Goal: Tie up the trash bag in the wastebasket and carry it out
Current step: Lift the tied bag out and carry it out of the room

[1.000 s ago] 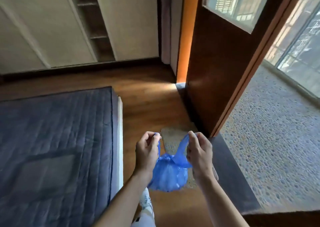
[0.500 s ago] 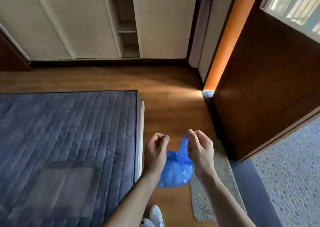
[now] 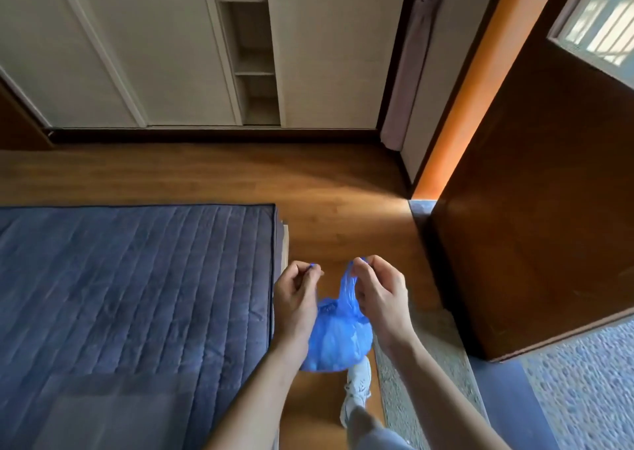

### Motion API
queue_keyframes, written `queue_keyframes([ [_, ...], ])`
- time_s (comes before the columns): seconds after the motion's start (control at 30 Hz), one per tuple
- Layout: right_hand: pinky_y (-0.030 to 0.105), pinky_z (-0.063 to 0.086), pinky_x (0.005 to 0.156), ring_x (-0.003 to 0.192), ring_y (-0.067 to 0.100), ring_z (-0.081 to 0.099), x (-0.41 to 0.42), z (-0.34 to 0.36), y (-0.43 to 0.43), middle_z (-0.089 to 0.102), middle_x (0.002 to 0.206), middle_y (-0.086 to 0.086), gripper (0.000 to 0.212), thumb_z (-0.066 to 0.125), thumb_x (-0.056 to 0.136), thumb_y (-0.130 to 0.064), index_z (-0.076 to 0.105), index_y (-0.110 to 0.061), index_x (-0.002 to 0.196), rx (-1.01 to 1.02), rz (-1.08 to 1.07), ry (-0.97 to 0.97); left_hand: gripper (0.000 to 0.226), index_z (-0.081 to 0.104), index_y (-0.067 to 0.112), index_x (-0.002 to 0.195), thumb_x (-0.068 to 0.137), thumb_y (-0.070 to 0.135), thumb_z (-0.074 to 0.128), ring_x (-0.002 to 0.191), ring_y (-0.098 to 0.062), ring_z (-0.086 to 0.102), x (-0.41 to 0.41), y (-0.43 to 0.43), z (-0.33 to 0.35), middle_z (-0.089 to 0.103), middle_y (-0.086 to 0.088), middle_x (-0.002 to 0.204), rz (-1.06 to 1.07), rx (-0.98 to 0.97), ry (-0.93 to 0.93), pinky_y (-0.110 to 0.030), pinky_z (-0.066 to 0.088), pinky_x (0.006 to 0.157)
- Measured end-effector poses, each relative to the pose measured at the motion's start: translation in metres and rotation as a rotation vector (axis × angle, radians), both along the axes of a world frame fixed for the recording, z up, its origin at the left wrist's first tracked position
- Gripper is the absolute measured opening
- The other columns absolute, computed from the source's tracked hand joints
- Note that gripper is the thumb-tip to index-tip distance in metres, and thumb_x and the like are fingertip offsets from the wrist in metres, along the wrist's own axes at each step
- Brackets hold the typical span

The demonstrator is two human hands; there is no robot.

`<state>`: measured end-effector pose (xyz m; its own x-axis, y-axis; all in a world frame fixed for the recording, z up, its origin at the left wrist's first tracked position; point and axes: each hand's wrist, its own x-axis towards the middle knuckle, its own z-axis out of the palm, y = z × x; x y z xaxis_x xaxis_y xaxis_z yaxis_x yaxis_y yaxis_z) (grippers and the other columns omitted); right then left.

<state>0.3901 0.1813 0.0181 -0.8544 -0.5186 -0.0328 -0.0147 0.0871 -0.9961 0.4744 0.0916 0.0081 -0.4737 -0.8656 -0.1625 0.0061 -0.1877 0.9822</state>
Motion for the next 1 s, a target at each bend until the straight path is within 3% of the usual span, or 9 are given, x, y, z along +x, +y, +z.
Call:
queue_keyframes([
  [0.13, 0.035, 0.023, 0.051, 0.057, 0.018, 0.027, -0.057, -0.002, -0.037, 0.031, 0.059, 0.0, 0.046, 0.058, 0.087, -0.037, 0.043, 0.004, 0.074, -0.018, -0.005, -0.017, 0.023, 0.057, 0.007, 0.07, 0.092, 0.013, 0.062, 0.052, -0.015, 0.035, -0.055, -0.04, 0.001, 0.042, 0.001, 0.053, 0.006, -0.014, -0.021, -0.029, 0.025, 0.049],
  [0.33, 0.035, 0.024, 0.051, 0.059, 0.019, 0.027, -0.162, 0.008, -0.101, 0.031, 0.061, 0.006, 0.044, 0.059, 0.089, -0.03, 0.035, 0.0, 0.068, -0.019, 0.043, -0.026, 0.023, 0.058, 0.01, 0.071, 0.092, 0.019, 0.063, 0.062, -0.02, 0.041, -0.159, -0.099, 0.006, 0.047, -0.008, 0.064, 0.019, 0.017, -0.03, -0.032, 0.029, 0.054],
  [0.53, 0.032, 0.03, 0.051, 0.056, 0.016, 0.035, -0.262, 0.021, -0.164, 0.039, 0.057, 0.001, 0.036, 0.057, 0.09, -0.023, 0.042, 0.001, 0.067, 0.027, 0.12, 0.016, 0.028, 0.058, 0.022, 0.062, 0.089, 0.018, 0.063, 0.063, -0.02, 0.043, -0.253, -0.155, 0.014, 0.047, 0.001, 0.059, 0.079, 0.054, -0.036, -0.033, 0.033, 0.06],
  [0.7, 0.031, 0.031, 0.053, 0.057, 0.017, 0.034, -0.313, 0.022, -0.21, 0.039, 0.059, 0.003, 0.034, 0.056, 0.092, -0.019, 0.042, 0.002, 0.069, 0.03, 0.147, 0.017, 0.018, 0.062, 0.02, 0.064, 0.082, 0.024, 0.065, 0.07, -0.025, 0.053, -0.295, -0.195, 0.014, 0.056, -0.005, 0.067, 0.144, 0.065, -0.008, -0.043, 0.04, 0.069],
  [0.87, 0.028, 0.031, 0.049, 0.053, 0.015, 0.035, -0.352, 0.012, -0.264, 0.04, 0.055, -0.003, 0.032, 0.056, 0.095, -0.019, 0.048, 0.001, 0.07, 0.034, 0.18, 0.004, 0.025, 0.07, 0.02, 0.066, 0.09, 0.016, 0.065, 0.072, -0.024, 0.055, -0.332, -0.249, 0.004, 0.061, -0.004, 0.069, 0.174, 0.057, -0.003, -0.041, 0.041, 0.07],
  [1.0, 0.03, 0.031, 0.051, 0.054, 0.016, 0.035, -0.377, 0.0, -0.314, 0.041, 0.056, -0.002, 0.033, 0.056, 0.092, -0.026, 0.052, 0.003, 0.075, 0.04, 0.178, -0.021, 0.018, 0.074, 0.022, 0.072, 0.089, 0.025, 0.067, 0.076, -0.023, 0.059, -0.356, -0.302, -0.012, 0.065, -0.003, 0.074, 0.208, 0.078, -0.006, -0.04, 0.045, 0.073],
])
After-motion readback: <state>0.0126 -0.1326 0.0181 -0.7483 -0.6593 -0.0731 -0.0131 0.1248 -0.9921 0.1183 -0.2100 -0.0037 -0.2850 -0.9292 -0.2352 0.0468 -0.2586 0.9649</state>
